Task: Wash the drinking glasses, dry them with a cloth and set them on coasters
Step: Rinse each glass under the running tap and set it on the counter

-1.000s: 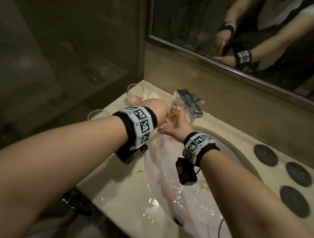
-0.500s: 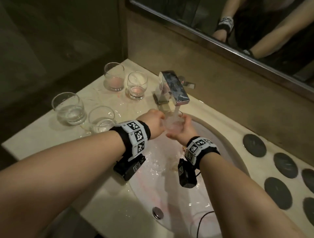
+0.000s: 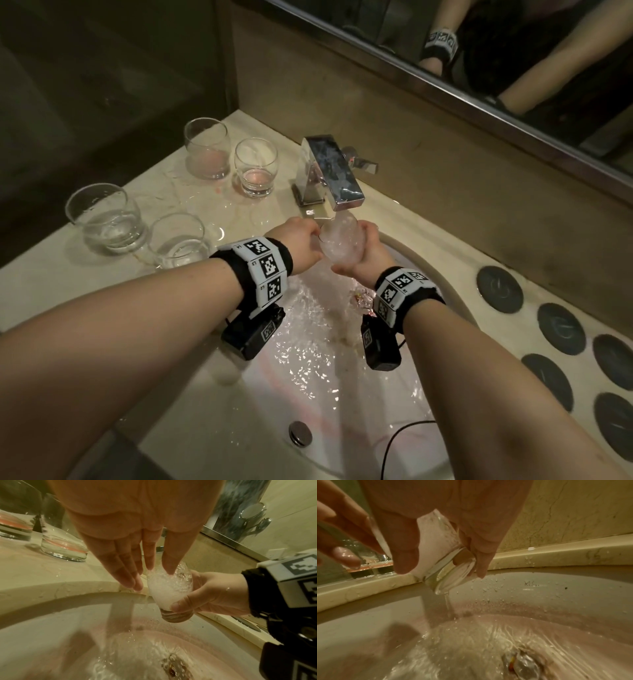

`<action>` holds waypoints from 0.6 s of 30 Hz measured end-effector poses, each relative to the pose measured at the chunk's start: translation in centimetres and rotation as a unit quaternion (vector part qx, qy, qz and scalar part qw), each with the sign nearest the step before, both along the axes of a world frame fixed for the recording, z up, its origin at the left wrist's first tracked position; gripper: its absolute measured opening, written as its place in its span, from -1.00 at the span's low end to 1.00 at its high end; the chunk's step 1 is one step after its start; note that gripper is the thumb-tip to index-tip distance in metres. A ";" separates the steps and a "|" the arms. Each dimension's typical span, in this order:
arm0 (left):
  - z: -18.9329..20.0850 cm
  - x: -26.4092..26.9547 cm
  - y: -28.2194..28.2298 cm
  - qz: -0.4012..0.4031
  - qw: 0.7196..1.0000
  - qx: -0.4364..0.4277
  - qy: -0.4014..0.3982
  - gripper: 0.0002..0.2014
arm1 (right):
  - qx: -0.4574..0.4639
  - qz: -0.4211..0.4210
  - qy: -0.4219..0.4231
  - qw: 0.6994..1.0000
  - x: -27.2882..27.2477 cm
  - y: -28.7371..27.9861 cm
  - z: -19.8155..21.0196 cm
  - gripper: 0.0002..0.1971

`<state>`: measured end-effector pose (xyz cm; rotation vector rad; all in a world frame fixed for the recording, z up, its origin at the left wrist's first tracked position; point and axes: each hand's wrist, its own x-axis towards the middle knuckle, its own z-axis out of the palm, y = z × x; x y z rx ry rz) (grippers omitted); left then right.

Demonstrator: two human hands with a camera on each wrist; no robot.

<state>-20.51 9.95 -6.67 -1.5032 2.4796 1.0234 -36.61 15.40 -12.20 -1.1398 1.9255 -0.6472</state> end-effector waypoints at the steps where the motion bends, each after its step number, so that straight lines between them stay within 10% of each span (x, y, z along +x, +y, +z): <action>1: -0.1 -0.1 0.0 0.000 1.000 0.000 0.000 -0.53 | 0.004 0.005 0.008 1.000 -0.1 0.0 0.1 -0.07; 8: -0.3 -0.5 -0.1 -0.003 1.000 0.011 -0.007 -0.51 | 0.042 0.082 0.152 0.984 -1.6 1.0 2.4 -0.04; 14: 0.0 -0.9 0.3 -0.016 1.000 0.006 -0.020 -0.53 | 0.152 0.224 0.507 0.818 -1.6 1.3 5.2 -0.21; 18: 0.4 -1.1 0.6 -0.018 1.000 0.003 -0.016 -0.52 | 0.167 0.210 0.514 0.814 -2.1 1.5 6.2 -0.20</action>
